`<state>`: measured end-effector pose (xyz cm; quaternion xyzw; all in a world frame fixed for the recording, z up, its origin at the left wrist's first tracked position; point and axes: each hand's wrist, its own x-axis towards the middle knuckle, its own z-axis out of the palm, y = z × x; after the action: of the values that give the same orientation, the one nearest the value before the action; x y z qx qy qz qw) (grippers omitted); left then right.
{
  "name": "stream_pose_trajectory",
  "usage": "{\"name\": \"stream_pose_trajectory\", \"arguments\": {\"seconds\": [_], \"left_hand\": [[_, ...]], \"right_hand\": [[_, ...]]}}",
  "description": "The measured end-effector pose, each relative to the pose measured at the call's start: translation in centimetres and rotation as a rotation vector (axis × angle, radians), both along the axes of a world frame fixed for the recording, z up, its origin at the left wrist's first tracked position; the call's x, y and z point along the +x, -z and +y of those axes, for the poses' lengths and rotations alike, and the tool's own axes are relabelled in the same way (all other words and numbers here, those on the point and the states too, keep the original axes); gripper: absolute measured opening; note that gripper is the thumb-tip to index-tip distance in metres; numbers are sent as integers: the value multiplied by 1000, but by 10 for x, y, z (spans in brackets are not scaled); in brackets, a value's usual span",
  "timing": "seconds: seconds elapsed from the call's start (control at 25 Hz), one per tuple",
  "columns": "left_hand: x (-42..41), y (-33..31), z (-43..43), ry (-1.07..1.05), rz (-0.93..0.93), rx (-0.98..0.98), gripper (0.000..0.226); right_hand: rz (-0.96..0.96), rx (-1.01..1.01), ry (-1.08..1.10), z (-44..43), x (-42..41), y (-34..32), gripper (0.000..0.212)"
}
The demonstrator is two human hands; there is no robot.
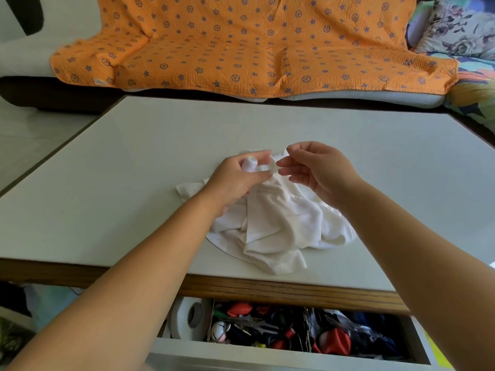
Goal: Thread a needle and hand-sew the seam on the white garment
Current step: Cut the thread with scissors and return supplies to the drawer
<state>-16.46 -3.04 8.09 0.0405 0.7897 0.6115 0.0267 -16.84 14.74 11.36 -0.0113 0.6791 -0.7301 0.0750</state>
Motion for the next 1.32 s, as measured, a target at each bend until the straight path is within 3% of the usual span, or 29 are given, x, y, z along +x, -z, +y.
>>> {"name": "stream_pose_trajectory", "arguments": {"seconds": [0.24, 0.4, 0.6, 0.76, 0.96, 1.04, 1.16, 1.24, 1.32], "left_hand": [[10, 1, 17, 147, -137, 122, 17], [15, 0, 19, 156, -115, 119, 14], [25, -9, 31, 190, 20, 35, 32], [29, -11, 39, 177, 35, -51, 9], [33, -12, 33, 231, -70, -11, 9], [32, -13, 30, 256, -109, 2, 10], [32, -14, 26, 288, -164, -16, 11], [32, -14, 25, 307, -194, -56, 12], [31, -13, 24, 315, -219, -89, 14]], "right_hand": [[-53, -241, -36, 11, 10, -15, 7], [-74, -282, -14, 25, 18, -19, 7], [-103, -309, -70, 28, 30, -21, 8], [-138, -348, -121, 26, 34, -23, 9], [-156, -357, -10, 39, 34, -17, 9], [-167, -236, 49, 49, 34, -11, 8], [-193, 335, 135, 66, 33, 6, 15], [-49, 722, 303, 73, 38, 16, 18], [214, 789, 364, 71, 51, 15, 14]]}}
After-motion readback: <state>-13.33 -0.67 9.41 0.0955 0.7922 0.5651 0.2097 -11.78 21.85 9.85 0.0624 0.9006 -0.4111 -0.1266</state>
